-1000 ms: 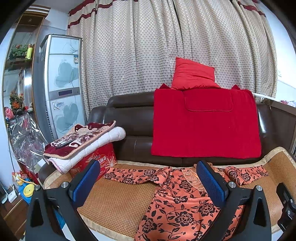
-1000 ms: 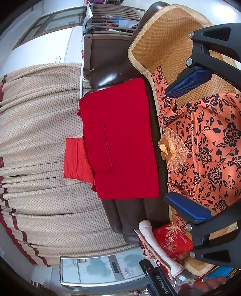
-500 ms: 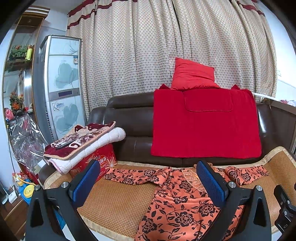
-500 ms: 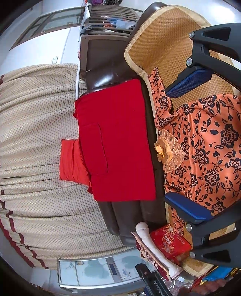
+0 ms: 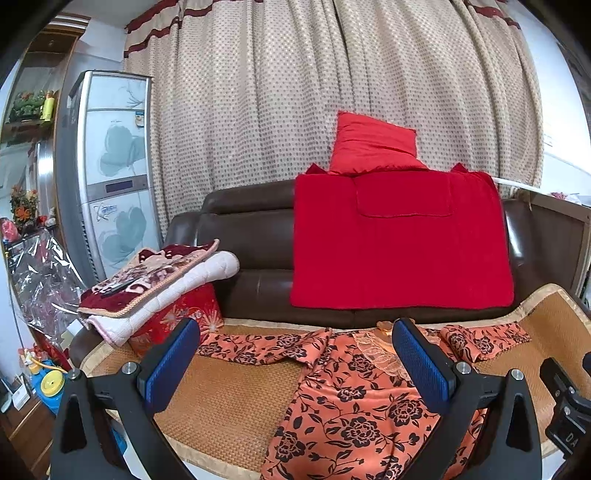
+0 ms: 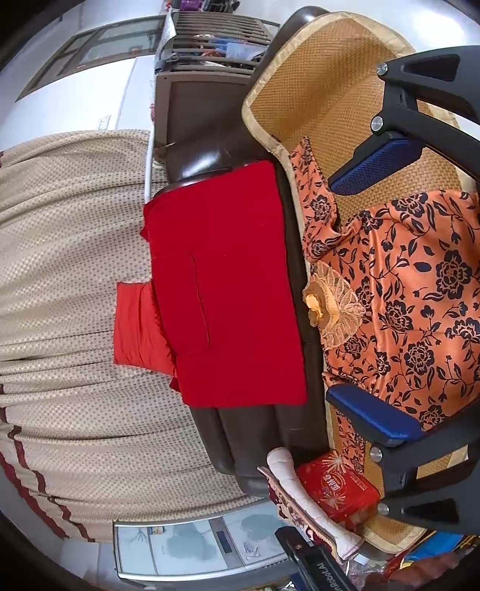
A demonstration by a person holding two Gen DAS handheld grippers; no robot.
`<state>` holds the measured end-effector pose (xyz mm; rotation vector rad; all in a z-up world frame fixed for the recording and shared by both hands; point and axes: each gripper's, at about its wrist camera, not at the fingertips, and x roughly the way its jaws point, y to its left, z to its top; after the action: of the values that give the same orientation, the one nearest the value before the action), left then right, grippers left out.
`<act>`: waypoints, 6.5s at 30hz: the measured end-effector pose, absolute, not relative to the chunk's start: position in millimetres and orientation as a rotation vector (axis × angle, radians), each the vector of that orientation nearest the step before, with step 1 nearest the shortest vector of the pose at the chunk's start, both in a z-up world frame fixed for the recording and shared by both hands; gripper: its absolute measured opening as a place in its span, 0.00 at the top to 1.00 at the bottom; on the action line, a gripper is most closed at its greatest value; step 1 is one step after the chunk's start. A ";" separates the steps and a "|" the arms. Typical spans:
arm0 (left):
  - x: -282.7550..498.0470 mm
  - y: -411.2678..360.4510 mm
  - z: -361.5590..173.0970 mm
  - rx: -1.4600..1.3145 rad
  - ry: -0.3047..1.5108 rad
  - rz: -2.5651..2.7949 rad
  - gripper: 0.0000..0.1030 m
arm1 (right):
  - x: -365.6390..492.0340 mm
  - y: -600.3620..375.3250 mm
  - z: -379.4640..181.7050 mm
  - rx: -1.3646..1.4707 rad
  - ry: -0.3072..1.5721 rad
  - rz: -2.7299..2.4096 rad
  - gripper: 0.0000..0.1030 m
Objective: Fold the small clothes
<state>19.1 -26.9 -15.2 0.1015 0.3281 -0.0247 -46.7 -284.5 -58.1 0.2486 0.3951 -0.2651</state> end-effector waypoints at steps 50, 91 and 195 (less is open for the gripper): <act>270.6 -156.5 -206.4 0.186 0.593 -0.151 0.00 | 82.5 -658.0 -280.7 1.224 0.358 -0.400 0.29; 332.6 -53.9 -224.2 0.091 0.575 0.156 0.00 | 255.9 -495.7 -178.0 0.663 0.595 -0.169 0.92; 457.6 228.1 -293.2 -0.415 0.705 0.426 0.92 | 301.2 -366.6 -305.3 0.508 0.709 -0.017 0.28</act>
<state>457.6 228.1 -293.2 -0.4152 0.7046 0.4259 301.2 -366.6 -305.3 0.5078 0.7089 -0.0169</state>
